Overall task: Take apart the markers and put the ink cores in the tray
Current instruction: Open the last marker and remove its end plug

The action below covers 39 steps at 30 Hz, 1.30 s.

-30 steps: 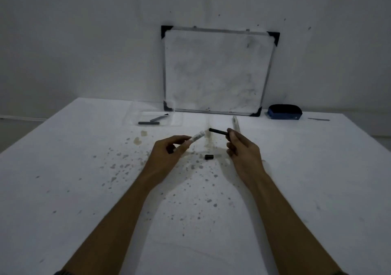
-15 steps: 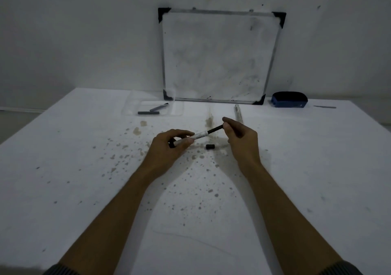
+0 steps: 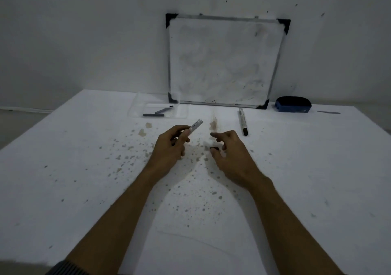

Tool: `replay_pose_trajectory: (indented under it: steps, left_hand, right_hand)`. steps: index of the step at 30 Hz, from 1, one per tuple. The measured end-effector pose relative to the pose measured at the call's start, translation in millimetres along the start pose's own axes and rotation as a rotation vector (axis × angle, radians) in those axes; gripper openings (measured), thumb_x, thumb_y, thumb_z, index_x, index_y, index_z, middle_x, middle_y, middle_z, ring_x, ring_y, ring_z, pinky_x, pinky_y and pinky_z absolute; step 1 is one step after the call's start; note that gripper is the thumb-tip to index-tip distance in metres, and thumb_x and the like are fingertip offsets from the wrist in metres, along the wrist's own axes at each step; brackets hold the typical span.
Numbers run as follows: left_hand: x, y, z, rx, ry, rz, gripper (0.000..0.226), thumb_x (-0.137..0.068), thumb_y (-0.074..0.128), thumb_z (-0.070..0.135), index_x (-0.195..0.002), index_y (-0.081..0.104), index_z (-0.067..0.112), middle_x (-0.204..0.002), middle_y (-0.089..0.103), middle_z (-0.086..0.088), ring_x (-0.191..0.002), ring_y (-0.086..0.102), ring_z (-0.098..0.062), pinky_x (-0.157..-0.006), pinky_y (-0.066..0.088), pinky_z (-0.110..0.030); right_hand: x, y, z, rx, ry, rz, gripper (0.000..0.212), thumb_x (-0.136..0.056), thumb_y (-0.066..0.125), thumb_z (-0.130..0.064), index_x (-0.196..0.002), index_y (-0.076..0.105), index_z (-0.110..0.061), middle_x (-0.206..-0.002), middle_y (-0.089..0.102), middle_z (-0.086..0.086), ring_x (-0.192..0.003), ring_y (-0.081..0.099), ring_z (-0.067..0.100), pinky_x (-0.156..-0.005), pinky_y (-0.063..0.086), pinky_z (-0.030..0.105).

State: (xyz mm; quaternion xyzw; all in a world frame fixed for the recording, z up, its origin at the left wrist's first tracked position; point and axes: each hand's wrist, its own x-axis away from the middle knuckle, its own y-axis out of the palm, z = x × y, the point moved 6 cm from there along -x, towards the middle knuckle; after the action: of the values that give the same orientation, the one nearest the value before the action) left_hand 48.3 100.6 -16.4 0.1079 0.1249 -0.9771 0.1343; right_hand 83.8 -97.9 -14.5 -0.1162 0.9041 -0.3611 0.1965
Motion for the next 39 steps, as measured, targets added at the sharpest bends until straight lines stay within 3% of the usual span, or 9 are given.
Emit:
replay_pose_trajectory:
  steps: [2,6,9,13,18,25,30,35,39]
  left_hand:
    - [1,-1,2,0.037,-0.021,0.029,0.029,-0.105,0.056,0.034,-0.130,0.068,0.024,-0.094,0.068,0.002,-0.057,0.058,-0.012,-0.052,0.053,-0.027]
    - [5,4,7,0.088,0.003,-0.001,0.027,-0.104,0.059,0.030,-0.129,0.066,0.025,-0.103,0.070,-0.002,-0.054,0.062,-0.014,-0.044,0.050,-0.027]
    - [5,7,6,0.045,0.029,-0.048,0.026,-0.103,0.062,0.030,-0.128,0.067,0.026,-0.108,0.071,-0.002,-0.060,0.064,-0.017,-0.053,0.056,-0.028]
    - [6,11,3,-0.023,0.015,-0.125,0.027,-0.100,0.065,0.035,-0.126,0.071,0.027,-0.102,0.072,0.000,-0.061,0.065,-0.017,-0.063,0.060,-0.030]
    - [8,14,1,-0.094,0.039,-0.171,0.025,-0.098,0.068,0.039,-0.122,0.073,0.035,-0.096,0.071,0.005,-0.070,0.068,-0.036,-0.065,0.060,-0.041]
    - [8,15,0,-0.083,0.038,-0.169,0.025,-0.096,0.070,0.038,-0.121,0.074,0.035,-0.092,0.071,0.004,-0.062,0.065,-0.021,-0.062,0.057,-0.035]
    - [10,14,1,-0.108,0.062,-0.161,0.025,-0.096,0.070,0.041,-0.120,0.074,0.037,-0.092,0.071,0.007,-0.064,0.067,-0.025,-0.062,0.057,-0.032]
    - [12,14,1,-0.134,0.086,-0.139,0.028,-0.100,0.063,0.043,-0.124,0.073,0.035,-0.087,0.074,0.008,-0.058,0.058,-0.008,-0.057,0.053,-0.024]
    - [13,13,0,-0.189,0.090,-0.132,0.031,-0.100,0.062,0.042,-0.126,0.074,0.030,-0.104,0.078,0.014,-0.072,0.068,-0.008,-0.067,0.056,-0.021]
  right_hand:
    - [0,2,5,0.072,-0.041,-0.032,0.041,-0.096,0.061,-0.038,-0.136,0.060,-0.027,-0.125,0.053,-0.005,-0.105,0.055,0.007,-0.095,0.047,0.023]
    - [-4,3,4,0.085,-0.050,-0.005,0.027,-0.097,0.063,-0.035,-0.122,0.070,-0.027,-0.109,0.062,-0.006,-0.085,0.056,0.000,-0.074,0.040,0.006]
    - [-7,-7,5,-0.262,0.103,0.153,0.024,-0.098,0.062,-0.030,-0.121,0.069,-0.026,-0.107,0.070,-0.006,-0.090,0.066,0.004,-0.080,0.054,0.017]
    - [-9,-7,13,-0.932,0.329,0.154,0.026,-0.104,0.052,-0.014,-0.121,0.072,-0.015,-0.103,0.072,0.009,-0.092,0.070,0.019,-0.081,0.056,0.030]
    - [-4,-4,16,-1.173,0.431,0.123,0.024,-0.096,0.066,-0.016,-0.116,0.071,-0.004,-0.111,0.076,0.014,-0.103,0.074,0.028,-0.088,0.058,0.035]
    - [-3,-6,11,-1.057,0.358,0.107,0.026,-0.095,0.068,-0.014,-0.118,0.071,-0.003,-0.108,0.078,0.013,-0.100,0.076,0.025,-0.086,0.061,0.032]
    - [-4,-10,12,-0.876,0.287,0.141,0.026,-0.093,0.071,-0.017,-0.117,0.073,-0.007,-0.103,0.080,0.007,-0.095,0.077,0.021,-0.084,0.062,0.033]
    - [-3,-14,4,-0.681,0.141,0.153,0.027,-0.095,0.068,-0.019,-0.119,0.073,-0.007,-0.102,0.079,0.005,-0.089,0.078,0.016,-0.080,0.062,0.028]
    - [-2,-10,3,-0.667,0.127,0.133,0.027,-0.097,0.066,-0.017,-0.119,0.073,-0.005,-0.101,0.079,0.008,-0.090,0.078,0.016,-0.082,0.063,0.030]
